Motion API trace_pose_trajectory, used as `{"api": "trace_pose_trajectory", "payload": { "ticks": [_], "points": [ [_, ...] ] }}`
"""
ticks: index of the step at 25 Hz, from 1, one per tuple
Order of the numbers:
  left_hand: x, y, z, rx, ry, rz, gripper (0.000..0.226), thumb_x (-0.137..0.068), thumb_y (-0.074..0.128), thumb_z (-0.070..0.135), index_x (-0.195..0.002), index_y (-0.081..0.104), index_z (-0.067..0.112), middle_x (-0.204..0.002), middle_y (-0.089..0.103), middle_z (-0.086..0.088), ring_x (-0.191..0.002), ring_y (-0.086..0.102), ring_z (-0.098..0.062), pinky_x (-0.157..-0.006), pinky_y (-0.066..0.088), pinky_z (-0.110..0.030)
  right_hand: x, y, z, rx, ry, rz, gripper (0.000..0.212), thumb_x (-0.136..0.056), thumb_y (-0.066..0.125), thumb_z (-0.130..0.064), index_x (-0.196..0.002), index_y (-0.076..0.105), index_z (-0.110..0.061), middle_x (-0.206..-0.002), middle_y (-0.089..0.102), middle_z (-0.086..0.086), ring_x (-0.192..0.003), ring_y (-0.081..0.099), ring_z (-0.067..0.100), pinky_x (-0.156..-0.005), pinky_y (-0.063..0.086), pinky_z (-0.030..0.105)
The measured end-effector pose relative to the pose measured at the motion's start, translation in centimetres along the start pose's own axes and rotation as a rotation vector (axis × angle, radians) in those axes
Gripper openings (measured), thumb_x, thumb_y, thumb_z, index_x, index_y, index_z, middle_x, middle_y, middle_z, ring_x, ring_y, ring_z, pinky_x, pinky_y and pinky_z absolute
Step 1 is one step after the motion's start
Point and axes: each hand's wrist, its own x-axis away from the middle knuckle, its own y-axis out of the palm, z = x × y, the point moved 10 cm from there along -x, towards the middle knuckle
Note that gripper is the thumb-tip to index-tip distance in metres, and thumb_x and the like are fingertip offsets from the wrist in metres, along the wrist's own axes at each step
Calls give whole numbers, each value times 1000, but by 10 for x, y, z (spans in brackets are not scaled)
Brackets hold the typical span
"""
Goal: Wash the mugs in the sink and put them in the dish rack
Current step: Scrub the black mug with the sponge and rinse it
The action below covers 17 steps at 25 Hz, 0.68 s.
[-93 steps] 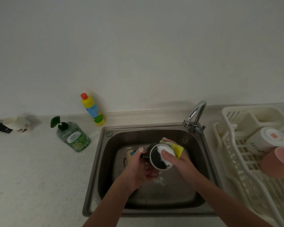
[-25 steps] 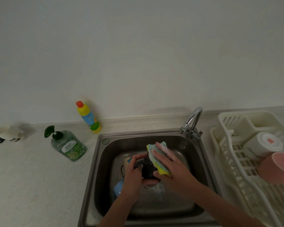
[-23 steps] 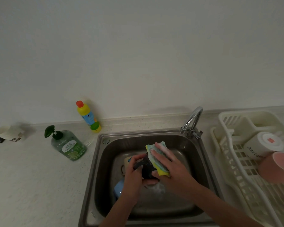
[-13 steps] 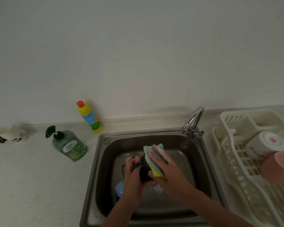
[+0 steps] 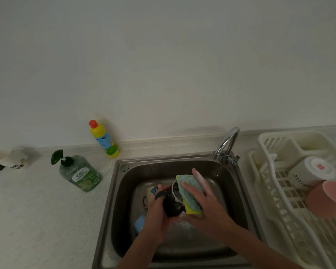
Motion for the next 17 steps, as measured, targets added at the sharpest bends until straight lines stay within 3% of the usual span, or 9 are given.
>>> {"api": "trace_pose_trajectory", "payload": {
  "ticks": [4, 8, 11, 17],
  "points": [
    [2, 6, -5, -11, -5, -105, 36, -103, 31, 10, -124, 60, 12, -123, 66, -22, -103, 68, -37, -63, 60, -43, 1, -14, 6, -120, 96, 167, 81, -63, 82, -44, -134, 44, -50, -153, 18, -16, -138, 23, -6, -98, 37, 2],
    [14, 20, 15, -88, 16, -349, 47, -85, 50, 5, -130, 60, 12, -130, 61, -23, -111, 62, -44, -70, 60, -53, 3, -19, 6, -148, 92, 205, 82, -64, 82, -39, -138, 46, -40, -146, 29, -8, -133, 33, -1, -97, 41, 8],
    [10, 21, 30, -356, 20, -367, 57, -74, 49, -1, -125, 65, 20, -127, 61, -21, -106, 65, -41, -65, 60, -49, 0, -18, 1, -145, 93, 172, 84, -66, 80, -38, -141, 43, -39, -145, 28, -9, -132, 32, -4, -98, 41, 8],
    [-1, 24, 56, -892, 129, -321, 42, -91, 43, -9, -116, 58, 21, -117, 64, -8, -94, 72, -31, -65, 61, -46, -12, -6, -5, -91, 77, 9, 88, -70, 73, -46, -146, 28, -49, -148, 17, -17, -135, 25, -6, -101, 39, 9]
  ]
}}
